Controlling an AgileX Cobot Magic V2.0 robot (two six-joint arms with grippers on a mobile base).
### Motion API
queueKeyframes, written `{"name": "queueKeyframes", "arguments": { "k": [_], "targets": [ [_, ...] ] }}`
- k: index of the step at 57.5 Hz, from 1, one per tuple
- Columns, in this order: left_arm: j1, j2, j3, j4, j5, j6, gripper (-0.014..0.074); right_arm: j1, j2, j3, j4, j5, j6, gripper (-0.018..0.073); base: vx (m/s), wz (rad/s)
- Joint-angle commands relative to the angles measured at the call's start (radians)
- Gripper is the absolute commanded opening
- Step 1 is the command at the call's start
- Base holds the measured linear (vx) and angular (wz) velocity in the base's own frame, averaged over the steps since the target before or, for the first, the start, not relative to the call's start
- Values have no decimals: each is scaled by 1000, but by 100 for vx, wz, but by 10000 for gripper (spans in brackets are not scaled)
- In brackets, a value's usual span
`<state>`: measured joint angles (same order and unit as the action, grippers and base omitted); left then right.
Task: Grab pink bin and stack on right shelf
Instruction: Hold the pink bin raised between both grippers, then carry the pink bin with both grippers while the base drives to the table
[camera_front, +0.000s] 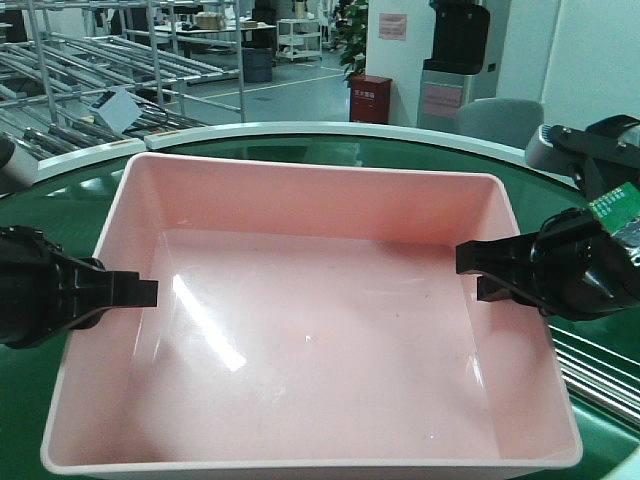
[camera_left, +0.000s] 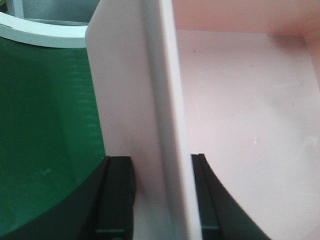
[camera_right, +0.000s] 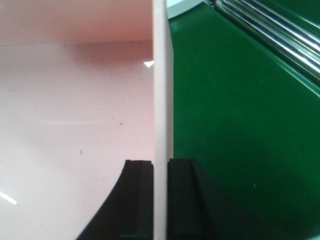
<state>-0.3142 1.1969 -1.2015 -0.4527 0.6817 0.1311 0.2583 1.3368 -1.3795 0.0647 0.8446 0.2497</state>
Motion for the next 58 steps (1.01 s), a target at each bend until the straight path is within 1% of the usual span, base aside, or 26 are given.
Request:
{"name": "queueKeyframes", "arguments": {
  "k": [1,27,42,58],
  "targets": [
    [-8,-36,-31,-75,-75,-1,-5,-7,-28,-33,-9,-86,-7,-9,-28,-13],
    [-8,-37,-31,-75,-75,-1,-5,-7,-28,-33,-9,-86,-7,-9,-31,-21],
    [-8,-39,-31,-75,-75,-1,-5,-7,-28,-33,-9,-86,-7,-9,-24,-54],
    [-8,-39,-31,-75,-75,-1,-5,-7,-28,-33,-9,-81,-7,-9,-17,-73]
  ]
}}
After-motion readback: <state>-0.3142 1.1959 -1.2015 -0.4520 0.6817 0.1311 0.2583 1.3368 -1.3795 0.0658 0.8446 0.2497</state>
